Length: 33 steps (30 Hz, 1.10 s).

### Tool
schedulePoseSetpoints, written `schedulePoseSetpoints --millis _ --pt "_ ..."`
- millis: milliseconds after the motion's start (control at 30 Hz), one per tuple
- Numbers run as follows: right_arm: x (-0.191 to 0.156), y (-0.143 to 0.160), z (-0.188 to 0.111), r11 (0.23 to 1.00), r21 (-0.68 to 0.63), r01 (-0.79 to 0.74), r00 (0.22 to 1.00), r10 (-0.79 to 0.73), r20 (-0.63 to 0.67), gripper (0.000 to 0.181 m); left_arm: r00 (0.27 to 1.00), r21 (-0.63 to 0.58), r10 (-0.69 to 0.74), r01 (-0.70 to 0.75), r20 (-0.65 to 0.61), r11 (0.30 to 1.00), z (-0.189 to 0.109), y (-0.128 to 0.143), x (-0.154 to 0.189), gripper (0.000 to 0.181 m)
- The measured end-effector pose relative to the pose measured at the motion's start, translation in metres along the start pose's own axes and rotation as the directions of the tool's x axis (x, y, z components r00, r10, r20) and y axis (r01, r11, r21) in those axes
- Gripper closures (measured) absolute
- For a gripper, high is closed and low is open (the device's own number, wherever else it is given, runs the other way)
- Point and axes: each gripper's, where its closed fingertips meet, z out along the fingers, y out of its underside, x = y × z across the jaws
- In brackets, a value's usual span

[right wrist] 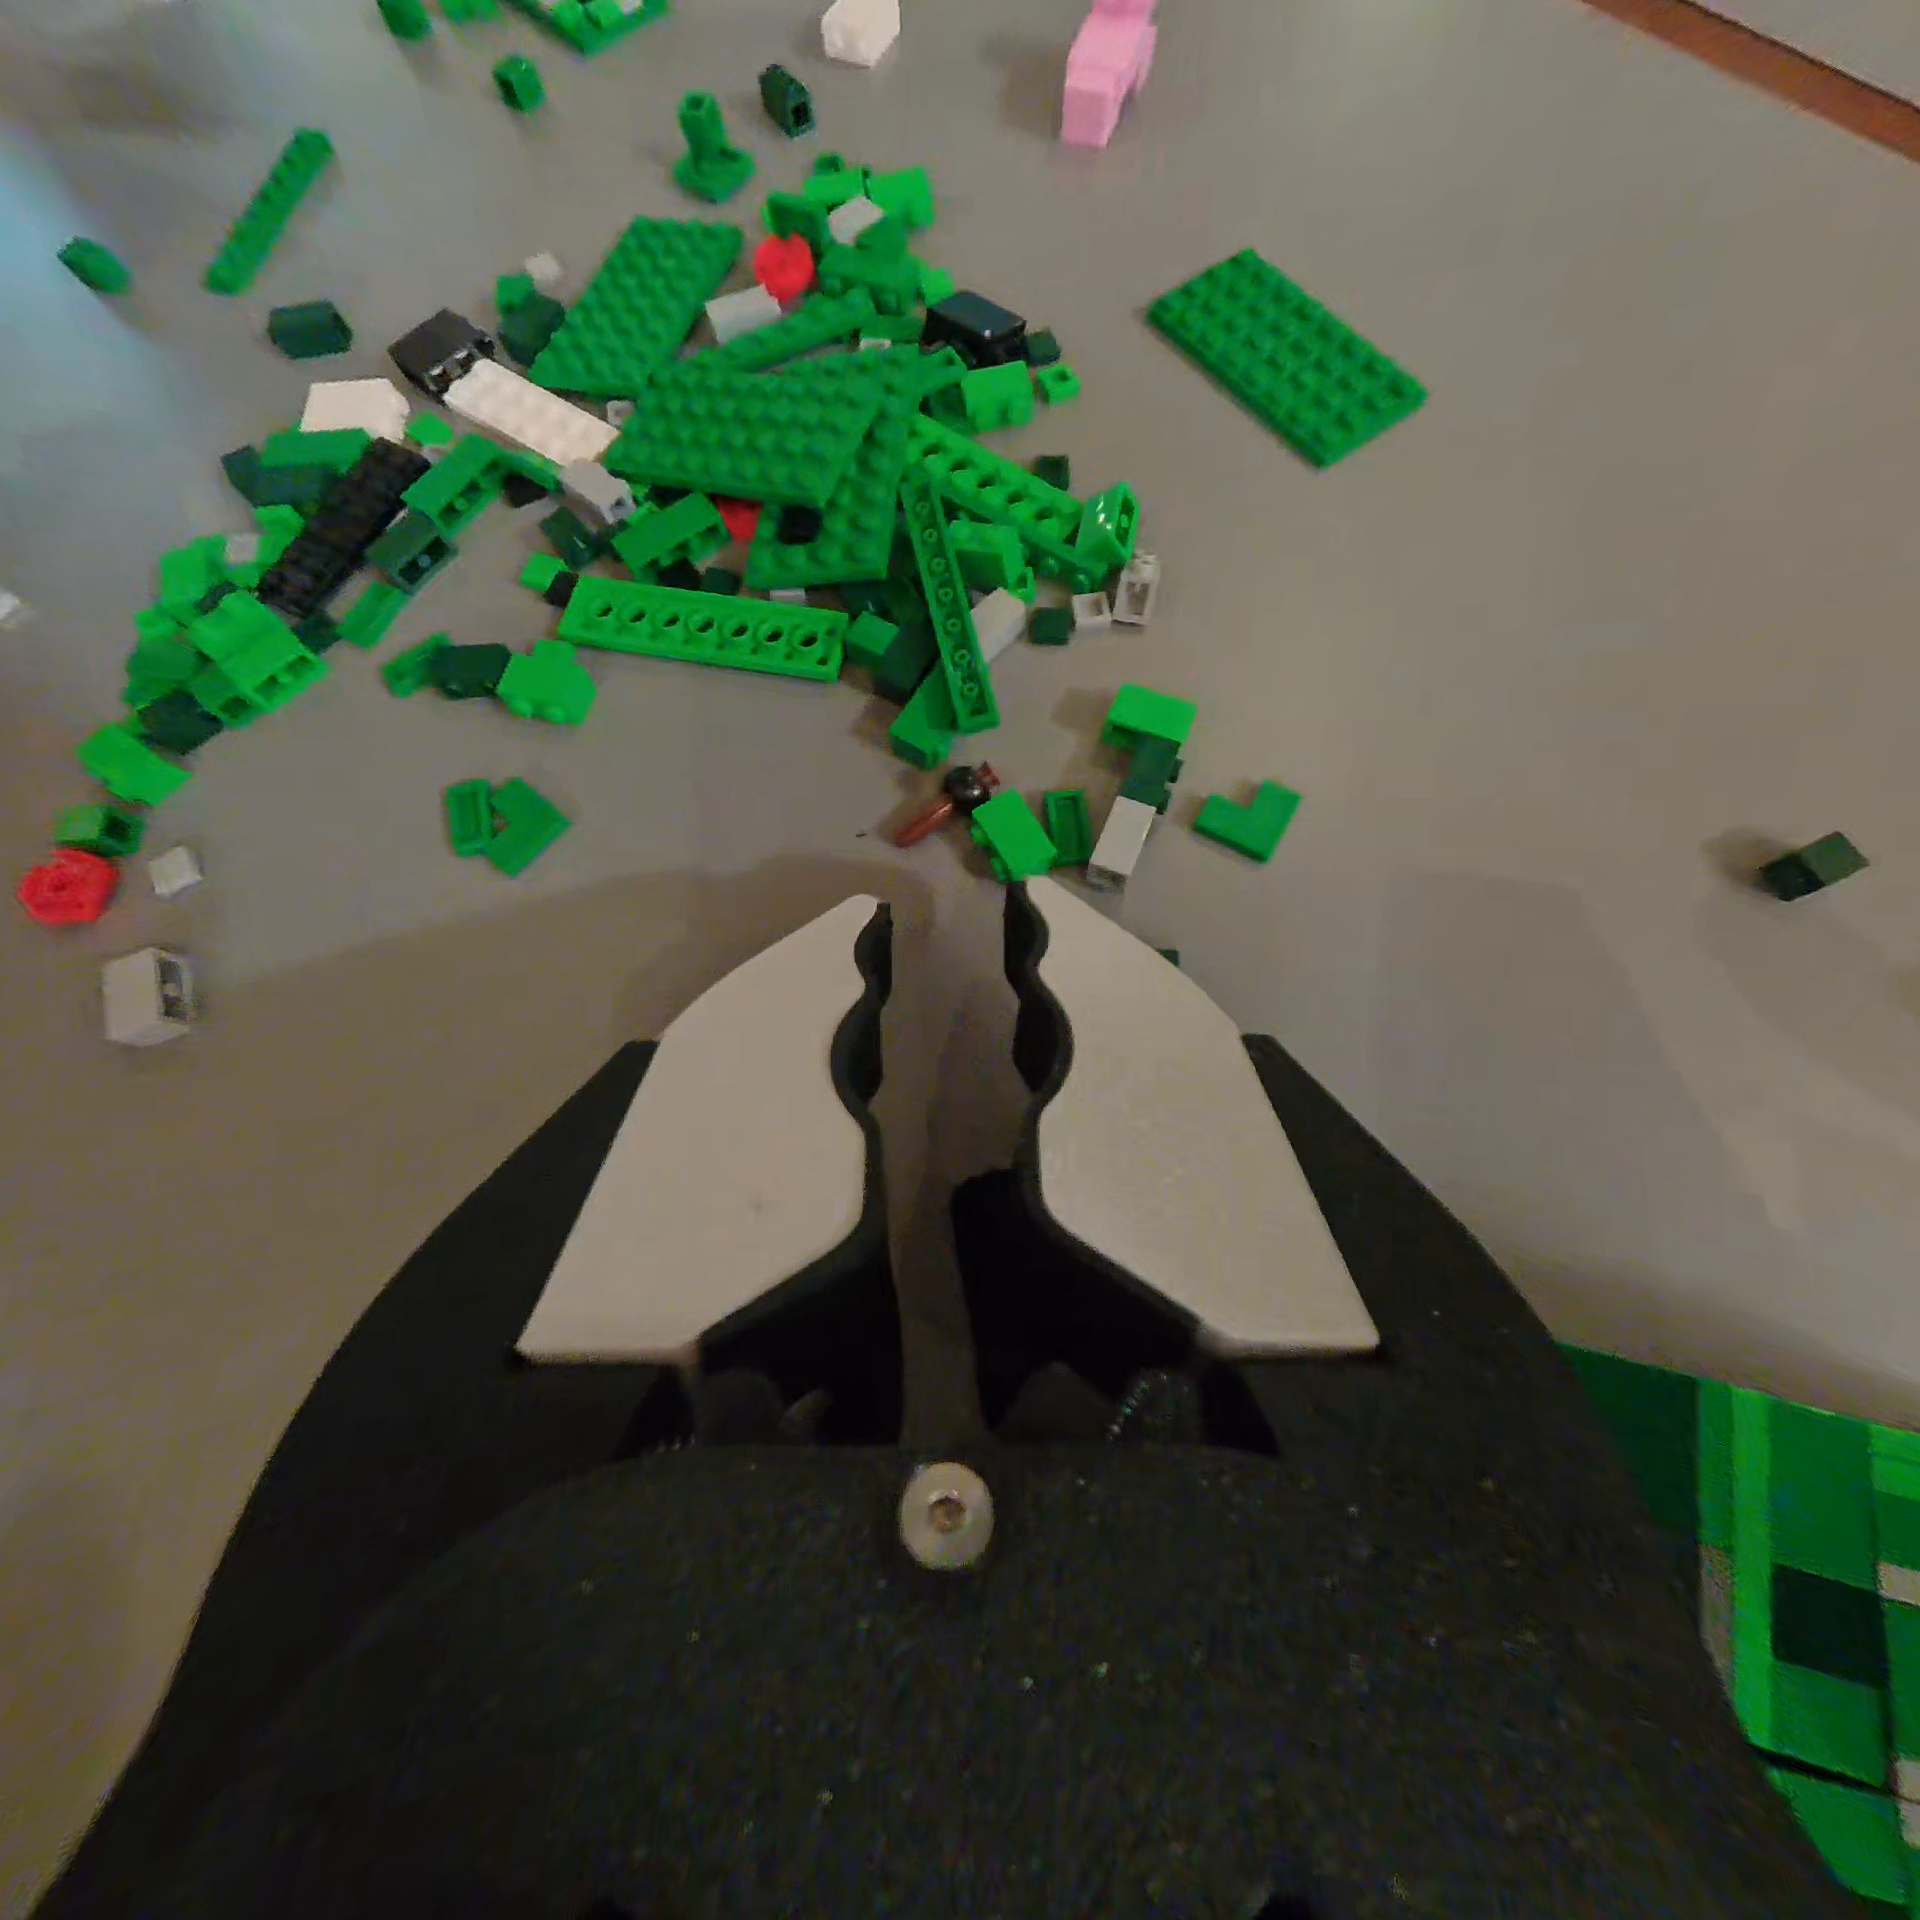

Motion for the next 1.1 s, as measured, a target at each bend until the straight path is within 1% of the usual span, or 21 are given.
schedulePoseSetpoints --millis 33,133,167,233,267,300,367,433,500,633,733,833,967,1100 --pt "-0.001 -0.002 0.0 1.0 0.008 -0.002 1.0 0.002 0.009 0.16 1.0 0.004 -0.001 0.001 0.001 1.0 -0.001 0.0 0.0 0.181" --pt "-0.019 -0.01 0.001 0.999 0.027 0.032 0.994 -0.034 0.104 0.161 1.0 0.007 -0.003 0.003 0.002 1.0 -0.001 0.0 0.0 0.181" --pt "-0.021 -0.008 0.004 0.999 0.003 0.046 0.993 -0.046 0.11 0.16 1.0 0.007 -0.003 0.003 0.001 1.0 -0.001 0.0 0.0 0.181" --pt "-0.013 0.001 0.01 0.995 -0.076 0.069 0.996 -0.065 0.058 0.156 1.0 0.004 -0.002 0.002 0.0 1.0 -0.001 0.0 0.0 0.181" --pt "-0.013 0.005 0.011 0.992 -0.098 0.078 0.996 -0.073 0.054 0.156 1.0 0.002 -0.001 0.001 0.0 1.0 -0.001 0.0 0.0 0.181" --pt "-0.016 0.008 0.011 0.991 -0.106 0.077 0.995 -0.068 0.079 0.156 1.0 0.001 0.0 0.0 0.0 1.0 -0.001 0.0 0.0 0.181" --pt "-0.034 0.009 0.009 0.994 -0.1 0.051 0.98 -0.031 0.195 0.156 1.0 0.003 0.002 -0.002 0.002 1.0 -0.001 -0.001 0.0 0.181" --pt "-0.059 0.005 0.007 0.996 -0.079 0.052 0.945 -0.024 0.326 0.158 1.0 0.006 0.001 -0.001 0.002 1.0 -0.001 -0.001 0.0 0.181" --pt "-0.078 0.0 0.01 0.992 -0.077 0.1 0.925 -0.064 0.375 0.159 1.0 0.001 -0.003 0.003 0.003 1.0 -0.001 0.0 -0.001 0.181" --pt "-0.091 -0.003 0.029 0.967 -0.145 0.208 0.926 -0.148 0.347 0.159 1.0 -0.008 -0.01 0.01 0.025 1.0 -0.001 -0.001 -0.006 0.181" --pt "-0.096 -0.014 0.038 0.973 -0.12 0.199 0.931 -0.149 0.333 0.159 0.999 -0.02 -0.003 0.004 0.039 1.0 -0.001 -0.002 -0.006 0.181" --pt "-0.094 -0.028 0.046 0.975 -0.095 0.203 0.948 -0.171 0.269 0.16 0.999 -0.03 0.018 -0.017 0.043 0.999 -0.001 -0.005 -0.003 0.181" --pt "-0.104 -0.041 0.058 0.974 -0.079 0.214 0.946 -0.187 0.264 0.165 0.998 -0.045 0.049 -0.047 0.043 0.998 0.002 -0.01 0.002 0.181" --pt "-0.1 -0.036 0.073 0.963 -0.179 0.2 0.96 -0.156 0.231 0.169 0.996 -0.056 0.083 -0.081 0.038 0.995 0.004 -0.014 0.008 0.181"
